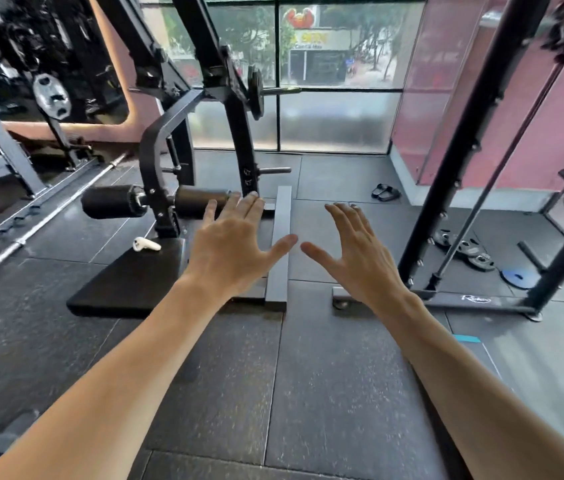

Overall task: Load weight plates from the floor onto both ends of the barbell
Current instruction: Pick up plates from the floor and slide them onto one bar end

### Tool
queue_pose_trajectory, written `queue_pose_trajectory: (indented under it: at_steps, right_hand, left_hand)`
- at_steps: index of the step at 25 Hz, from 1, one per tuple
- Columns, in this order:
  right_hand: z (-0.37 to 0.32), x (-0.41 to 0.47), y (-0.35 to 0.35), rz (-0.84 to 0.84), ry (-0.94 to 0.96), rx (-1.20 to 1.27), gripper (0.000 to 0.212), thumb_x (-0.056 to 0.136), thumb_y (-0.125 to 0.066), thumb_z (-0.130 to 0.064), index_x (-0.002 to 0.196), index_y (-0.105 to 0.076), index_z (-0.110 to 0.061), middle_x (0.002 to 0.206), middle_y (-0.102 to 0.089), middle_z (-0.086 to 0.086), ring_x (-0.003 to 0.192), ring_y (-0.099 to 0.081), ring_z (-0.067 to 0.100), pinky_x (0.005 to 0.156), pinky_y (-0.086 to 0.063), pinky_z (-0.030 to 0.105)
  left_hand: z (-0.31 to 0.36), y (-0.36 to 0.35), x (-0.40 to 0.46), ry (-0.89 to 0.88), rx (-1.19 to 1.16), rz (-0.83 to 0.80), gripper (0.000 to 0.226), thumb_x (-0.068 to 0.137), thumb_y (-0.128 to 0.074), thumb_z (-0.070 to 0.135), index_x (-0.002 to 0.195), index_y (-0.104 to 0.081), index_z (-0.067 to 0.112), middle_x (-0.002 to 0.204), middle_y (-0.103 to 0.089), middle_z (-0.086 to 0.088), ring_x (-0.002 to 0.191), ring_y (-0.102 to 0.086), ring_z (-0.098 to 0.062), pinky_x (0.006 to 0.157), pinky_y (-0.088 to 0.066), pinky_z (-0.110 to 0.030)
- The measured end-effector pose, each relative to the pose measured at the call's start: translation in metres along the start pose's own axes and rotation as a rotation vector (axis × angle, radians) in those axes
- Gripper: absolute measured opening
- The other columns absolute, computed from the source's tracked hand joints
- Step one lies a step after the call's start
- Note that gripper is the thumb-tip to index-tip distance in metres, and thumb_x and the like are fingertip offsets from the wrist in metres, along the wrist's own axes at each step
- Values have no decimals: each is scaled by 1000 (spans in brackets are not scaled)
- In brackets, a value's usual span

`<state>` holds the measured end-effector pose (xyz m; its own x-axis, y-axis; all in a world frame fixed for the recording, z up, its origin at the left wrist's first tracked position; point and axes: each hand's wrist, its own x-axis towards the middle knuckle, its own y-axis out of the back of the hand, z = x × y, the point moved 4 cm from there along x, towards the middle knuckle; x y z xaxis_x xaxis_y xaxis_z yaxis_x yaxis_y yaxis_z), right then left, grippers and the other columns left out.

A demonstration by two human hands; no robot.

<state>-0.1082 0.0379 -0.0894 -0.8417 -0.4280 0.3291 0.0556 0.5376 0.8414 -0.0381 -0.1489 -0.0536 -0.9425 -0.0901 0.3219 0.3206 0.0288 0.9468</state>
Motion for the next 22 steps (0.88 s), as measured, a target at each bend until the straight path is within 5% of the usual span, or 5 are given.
queue_pose_trajectory:
  at_steps: [15, 22]
  right_hand:
    - [99, 358, -42, 156, -111, -80, 87, 88, -44, -75, 156, -25, -25, 164, -25, -8, 154, -14, 14, 120, -27, 43]
    - [189, 481, -44, 226, -210, -85, 81, 91, -51, -67, 155, -30, -22, 159, -32, -6, 149, -24, 14, 117, -29, 40]
  left_hand:
    - [-96, -93, 392, -200, -49, 137, 105, 81, -4, 85, 158, -25, 17, 166, -22, 2, 155, -11, -16, 126, -9, -47]
    - [-52, -169, 560, -330, -95, 91, 107, 81, -3, 86, 157, -27, 16, 165, -24, -1, 154, -14, -18, 125, -11, -48]
